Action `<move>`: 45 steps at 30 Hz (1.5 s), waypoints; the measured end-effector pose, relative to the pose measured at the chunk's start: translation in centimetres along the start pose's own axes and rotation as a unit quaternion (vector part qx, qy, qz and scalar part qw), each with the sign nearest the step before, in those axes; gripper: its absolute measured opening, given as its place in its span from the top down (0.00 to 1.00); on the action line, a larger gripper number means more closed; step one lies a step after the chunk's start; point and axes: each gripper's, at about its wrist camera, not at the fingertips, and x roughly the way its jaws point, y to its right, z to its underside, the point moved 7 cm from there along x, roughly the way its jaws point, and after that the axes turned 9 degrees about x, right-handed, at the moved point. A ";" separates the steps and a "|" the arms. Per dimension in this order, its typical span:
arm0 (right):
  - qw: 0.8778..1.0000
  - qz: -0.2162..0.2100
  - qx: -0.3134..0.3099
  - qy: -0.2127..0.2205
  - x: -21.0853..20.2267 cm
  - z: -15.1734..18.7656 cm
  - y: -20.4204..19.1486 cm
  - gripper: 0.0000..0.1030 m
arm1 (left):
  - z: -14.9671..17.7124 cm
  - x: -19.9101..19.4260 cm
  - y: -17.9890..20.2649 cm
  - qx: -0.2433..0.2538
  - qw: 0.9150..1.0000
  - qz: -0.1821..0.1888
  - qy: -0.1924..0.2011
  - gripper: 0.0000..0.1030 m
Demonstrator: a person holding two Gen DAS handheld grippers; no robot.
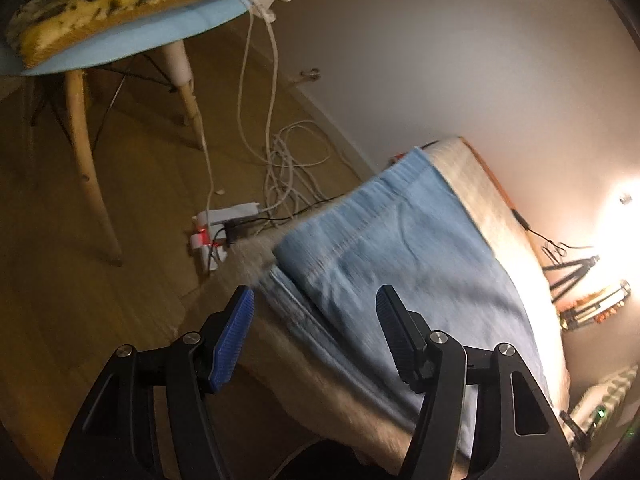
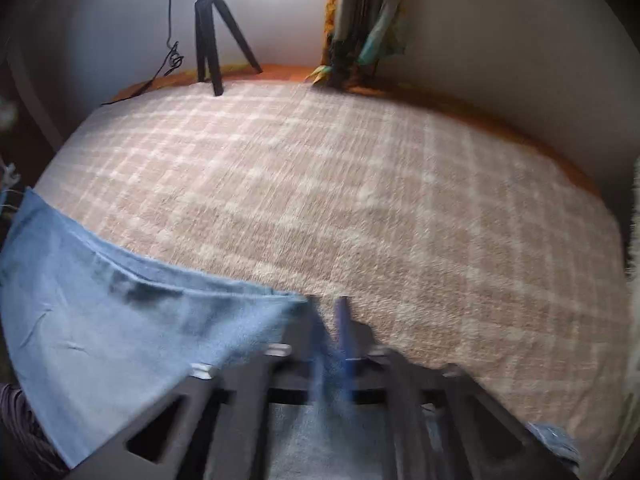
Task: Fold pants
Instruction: 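Open the right tool and release the jeans waistband, then grasp the waistband edge of the folded jeans with the left tool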
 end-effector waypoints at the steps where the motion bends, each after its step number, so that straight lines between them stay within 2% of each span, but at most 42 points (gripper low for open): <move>1: 1.000 -0.002 -0.002 0.009 -0.7 -0.1 -0.3 0.46 | -0.3 0.6 -0.4 -0.006 1.000 -0.007 -0.005 0.39; 3: 1.000 -0.013 -0.014 0.019 -2.5 0.1 -1.6 0.47 | -0.6 0.9 -1.7 -0.026 1.000 -0.017 -0.007 0.39; 8: 0.996 -0.076 -0.042 0.030 -6.2 1.0 -7.0 0.44 | 0.4 1.3 -2.8 -0.074 0.997 0.005 -0.010 0.39; 13: 0.990 -0.120 -0.066 0.028 -7.9 1.8 -12.3 0.42 | 1.5 0.6 -1.8 -0.068 0.997 0.026 -0.002 0.39; 15: 0.988 -0.137 -0.070 0.023 -8.1 2.1 -14.1 0.42 | 1.6 1.0 -1.3 -0.055 0.998 0.023 -0.008 0.41; 18: 0.983 -0.159 -0.088 0.016 -8.5 2.7 -17.1 0.42 | 1.2 0.9 -1.1 -0.051 0.998 0.021 0.006 0.41; 20: 0.981 -0.164 -0.106 0.015 -8.5 3.3 -18.9 0.42 | 0.9 0.8 -1.0 -0.046 0.999 0.022 0.012 0.46; 22: 0.979 -0.167 -0.120 0.010 -8.0 3.9 -20.6 0.42 | 0.6 0.5 -0.9 -0.045 0.999 0.021 0.022 0.62; 25: 0.977 -0.172 -0.126 0.002 -7.6 4.5 -22.0 0.42 | 0.0 -0.1 0.1 -0.036 0.997 0.050 0.035 0.65; 28: 0.976 -0.177 -0.127 -0.005 -7.5 4.9 -22.9 0.42 | -0.1 0.2 0.5 -0.021 0.998 0.042 0.031 0.64; 30: 0.975 -0.178 -0.130 -0.008 -7.5 5.1 -23.2 0.42 | 0.0 0.8 0.4 -0.028 0.999 0.040 0.019 0.55; 33: 0.975 -0.177 -0.136 -0.010 -7.7 5.3 -23.7 0.42 | -0.1 1.4 0.4 -0.038 0.998 0.038 0.023 0.55; 35: 0.975 -0.174 -0.137 -0.010 -7.7 5.3 -23.9 0.42 | -0.3 1.6 0.7 -0.032 0.999 0.025 0.033 0.58; 36: 0.975 -0.174 -0.137 -0.011 -7.7 5.3 -24.0 0.42 | -0.5 1.7 1.0 -0.022 0.999 0.010 0.038 0.64; 37: 0.976 -0.174 -0.134 -0.013 -7.6 5.2 -24.0 0.42 | -0.7 1.8 1.1 -0.015 0.999 -0.003 0.040 0.84; 38: 0.976 -0.176 -0.130 -0.014 -7.6 5.1 -24.1 0.42 | -0.9 2.0 1.1 -0.011 0.999 -0.009 0.042 0.84; 41: 0.975 -0.181 -0.124 -0.018 -7.5 5.0 -24.3 0.42 | -1.4 1.1 1.9 -0.007 0.998 0.009 0.069 0.84; 45: 0.974 -0.194 -0.115 -0.034 -6.9 4.7 -25.1 0.42 | -1.7 -0.7 5.0 0.049 0.994 0.025 0.099 0.86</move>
